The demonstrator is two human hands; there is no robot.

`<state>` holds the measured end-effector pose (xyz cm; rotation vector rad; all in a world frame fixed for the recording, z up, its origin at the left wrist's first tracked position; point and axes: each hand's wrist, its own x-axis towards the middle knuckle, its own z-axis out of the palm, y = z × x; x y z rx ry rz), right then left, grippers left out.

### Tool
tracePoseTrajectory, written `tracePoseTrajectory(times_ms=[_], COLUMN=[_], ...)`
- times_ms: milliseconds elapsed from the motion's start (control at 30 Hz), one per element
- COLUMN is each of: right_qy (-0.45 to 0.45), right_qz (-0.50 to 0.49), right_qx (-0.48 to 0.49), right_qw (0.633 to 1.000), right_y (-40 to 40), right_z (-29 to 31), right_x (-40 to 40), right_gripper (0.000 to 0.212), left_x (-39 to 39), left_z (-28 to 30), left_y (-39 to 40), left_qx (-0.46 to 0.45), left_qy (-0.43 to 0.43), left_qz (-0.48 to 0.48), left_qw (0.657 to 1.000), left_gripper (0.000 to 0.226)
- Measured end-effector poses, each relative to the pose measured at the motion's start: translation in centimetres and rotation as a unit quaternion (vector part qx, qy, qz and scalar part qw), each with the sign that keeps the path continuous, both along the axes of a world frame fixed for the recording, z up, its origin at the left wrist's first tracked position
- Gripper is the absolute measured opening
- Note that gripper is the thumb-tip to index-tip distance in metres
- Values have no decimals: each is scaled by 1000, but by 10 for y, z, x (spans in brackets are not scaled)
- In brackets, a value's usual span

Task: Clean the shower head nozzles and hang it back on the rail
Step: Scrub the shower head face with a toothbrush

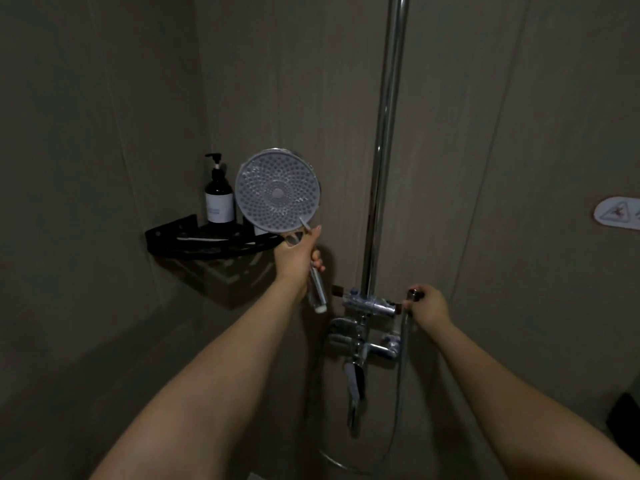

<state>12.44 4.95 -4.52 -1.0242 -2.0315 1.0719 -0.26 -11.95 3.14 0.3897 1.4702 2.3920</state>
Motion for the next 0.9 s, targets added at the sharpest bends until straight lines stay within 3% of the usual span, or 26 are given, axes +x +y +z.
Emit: tracePoseTrajectory(times_ms=[300,533,700,900], right_qy=[-23,-33,-128,-200], right_qz=[47,89,107,128], right_qx=[12,-20,78,100], right_qw=[999,995,983,966], right_y=[36,49,47,47], right_z=[-1,-15,-8,5], right_x=[-32,-42,-40,-45], right_gripper=[39,19,16,21], left_x=[-17,-25,-28,-24], left_z=[-12,-16,-15,-14], left_y=[39,47,52,57], left_qx=[-2,1,0,0], left_qy=[7,-5,-3,-8], left_qz=[21,38,41,31], left_qw=[1000,999,999,999], left_gripper=[31,32,32,27])
